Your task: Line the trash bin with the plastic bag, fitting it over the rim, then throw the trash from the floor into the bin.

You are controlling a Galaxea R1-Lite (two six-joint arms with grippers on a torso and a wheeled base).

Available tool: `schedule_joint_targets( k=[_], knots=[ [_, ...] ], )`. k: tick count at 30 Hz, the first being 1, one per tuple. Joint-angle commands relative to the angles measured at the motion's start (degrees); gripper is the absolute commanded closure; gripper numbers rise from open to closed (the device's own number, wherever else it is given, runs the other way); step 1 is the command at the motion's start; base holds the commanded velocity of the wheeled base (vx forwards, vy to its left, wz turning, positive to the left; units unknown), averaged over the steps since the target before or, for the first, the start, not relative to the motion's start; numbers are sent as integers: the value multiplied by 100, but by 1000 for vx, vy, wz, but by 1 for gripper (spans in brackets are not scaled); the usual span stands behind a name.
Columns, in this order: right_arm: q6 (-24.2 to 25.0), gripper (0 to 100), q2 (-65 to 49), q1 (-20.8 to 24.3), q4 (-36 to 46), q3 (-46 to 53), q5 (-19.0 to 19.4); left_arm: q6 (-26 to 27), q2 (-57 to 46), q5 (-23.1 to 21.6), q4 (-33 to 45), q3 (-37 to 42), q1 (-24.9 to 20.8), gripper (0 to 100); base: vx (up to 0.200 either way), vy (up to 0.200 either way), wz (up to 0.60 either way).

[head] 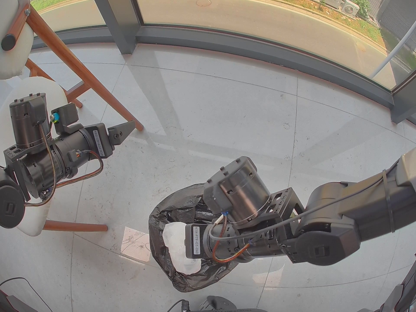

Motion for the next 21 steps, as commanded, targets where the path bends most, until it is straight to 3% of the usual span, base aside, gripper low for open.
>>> schedule_joint_targets(
  k=[1, 13, 14, 21],
  knots=[
    [-11, 100, -19, -133, 1, 291, -48, 3, 16, 2, -3, 0, -1, 0, 0, 0, 0],
    [-169, 100, 148, -336, -271, 405, -66, 3, 7, -7, -12, -8, -1, 0, 0, 0, 0],
    [-231, 0, 148, -336, -298, 449, -66, -6, 7, -7, -12, -8, -1, 0, 0, 0, 0],
    [-257, 0, 25, -353, -333, 589, -180, -6, -46, -7, -12, 9, -1, 0, 0, 0, 0]
  ],
)
